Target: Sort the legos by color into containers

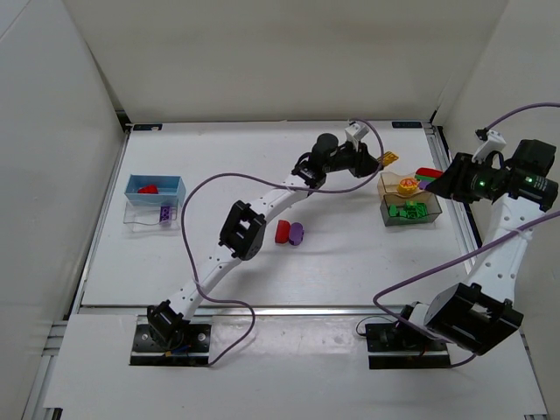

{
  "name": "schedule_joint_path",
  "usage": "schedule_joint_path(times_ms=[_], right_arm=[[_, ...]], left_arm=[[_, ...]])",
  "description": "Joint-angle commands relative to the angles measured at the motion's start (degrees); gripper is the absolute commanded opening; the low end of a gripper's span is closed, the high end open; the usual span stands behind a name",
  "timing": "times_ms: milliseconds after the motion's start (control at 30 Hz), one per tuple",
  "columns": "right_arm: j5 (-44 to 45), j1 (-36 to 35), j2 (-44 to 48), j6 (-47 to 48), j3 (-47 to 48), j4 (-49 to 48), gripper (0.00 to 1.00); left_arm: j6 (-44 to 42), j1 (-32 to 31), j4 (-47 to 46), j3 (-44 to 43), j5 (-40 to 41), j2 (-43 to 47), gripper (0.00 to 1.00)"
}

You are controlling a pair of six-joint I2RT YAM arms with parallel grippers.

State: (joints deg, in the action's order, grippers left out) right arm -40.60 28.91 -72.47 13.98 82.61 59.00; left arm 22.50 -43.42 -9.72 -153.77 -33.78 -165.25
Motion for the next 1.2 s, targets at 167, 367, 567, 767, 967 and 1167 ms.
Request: schedule_joint_path(times_ms=[167, 367, 567, 767, 967, 1167], right_arm=[[0.3, 0.3, 3.1, -0.1, 1.1, 1.2, 0.00], [0.4, 0.3, 3.8, -0.3, 0.4, 1.1, 0.00], [0.1, 0.4, 4.0, -0.4, -0.3, 0.8, 0.00], [-1.7, 0.3, 4.0, -1.1, -1.2, -0.6, 0.00], [-3.9, -3.1, 1.9, 0.2, -2.7, -4.0, 0.00], [-5.7, -12.5, -7.4, 1.8, 0.3, -9.2, 0.00]], left_arm=[[-0.4, -2.4, -5.9, -3.0, 3.1, 0.5, 0.27], [0.1, -4.3, -8.0, -4.3, -0.2, 0.7, 0.71], [0.4, -4.7, -7.5, -3.8, 0.3, 1.2, 0.99], [-0.2, -3.3, -6.8, -0.6, 4.5, 5.1, 0.99], [-2.4, 2.8, 2.1, 7.9, 6.6, 16.3, 1.00], [-10.2, 12.2, 14.7, 22.1, -0.6, 31.0, 0.99]])
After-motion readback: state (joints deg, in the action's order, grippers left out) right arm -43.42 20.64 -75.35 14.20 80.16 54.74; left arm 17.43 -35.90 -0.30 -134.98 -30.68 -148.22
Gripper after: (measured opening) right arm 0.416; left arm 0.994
